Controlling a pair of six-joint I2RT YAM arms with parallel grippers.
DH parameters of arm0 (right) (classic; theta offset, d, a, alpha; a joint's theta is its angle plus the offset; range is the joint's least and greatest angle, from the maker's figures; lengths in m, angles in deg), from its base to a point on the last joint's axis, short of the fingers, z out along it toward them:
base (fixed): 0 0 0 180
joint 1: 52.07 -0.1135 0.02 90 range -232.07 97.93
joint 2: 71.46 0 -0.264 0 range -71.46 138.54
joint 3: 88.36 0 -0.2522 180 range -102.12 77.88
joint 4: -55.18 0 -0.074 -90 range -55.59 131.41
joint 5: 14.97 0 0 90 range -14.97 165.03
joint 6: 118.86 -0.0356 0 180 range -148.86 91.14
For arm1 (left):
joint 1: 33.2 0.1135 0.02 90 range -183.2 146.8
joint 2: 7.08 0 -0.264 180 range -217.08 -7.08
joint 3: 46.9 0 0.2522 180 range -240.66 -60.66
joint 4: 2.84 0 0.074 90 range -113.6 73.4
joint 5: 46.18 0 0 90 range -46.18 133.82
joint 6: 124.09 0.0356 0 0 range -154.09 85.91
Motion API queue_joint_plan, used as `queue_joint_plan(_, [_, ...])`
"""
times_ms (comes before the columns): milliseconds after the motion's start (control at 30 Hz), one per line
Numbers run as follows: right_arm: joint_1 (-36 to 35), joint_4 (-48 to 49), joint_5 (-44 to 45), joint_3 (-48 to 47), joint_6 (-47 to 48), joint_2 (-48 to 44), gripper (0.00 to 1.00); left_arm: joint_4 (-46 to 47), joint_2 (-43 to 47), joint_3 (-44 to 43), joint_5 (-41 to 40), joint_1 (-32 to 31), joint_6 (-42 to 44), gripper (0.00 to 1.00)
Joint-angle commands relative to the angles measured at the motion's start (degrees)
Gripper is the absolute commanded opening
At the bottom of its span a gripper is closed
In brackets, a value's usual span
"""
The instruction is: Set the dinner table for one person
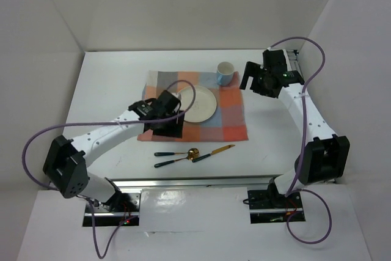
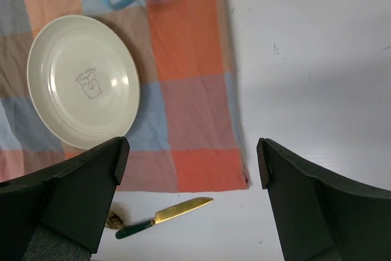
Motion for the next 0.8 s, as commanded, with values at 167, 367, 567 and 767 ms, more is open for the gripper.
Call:
queue_joint_plan(167, [0.32, 2.69, -2.01, 0.01, -0.38, -2.27, 1.00, -9.83, -1.39, 5.32, -6.04, -14.77, -4.46, 0.81])
queue_joint_plan(367, [-0.20, 2.69, -2.01, 0.01, -0.38, -2.27, 1.00, -11.87, -8.25, 6.54, -9.40, -17.87, -4.46, 0.86])
queue_joint_plan(567, [-0.21, 3.22, -2.01, 0.01, -0.38, -2.27, 1.00, -9.58, -9.83, 9.62, -10.10, -17.87, -3.94, 0.73])
queue_joint_plan(767, [-0.21, 3.22, -2.53, 0.01, -0.38, -2.27, 1.00, -6.32, -10.36, 11.64, -10.10, -17.87, -3.41, 0.71])
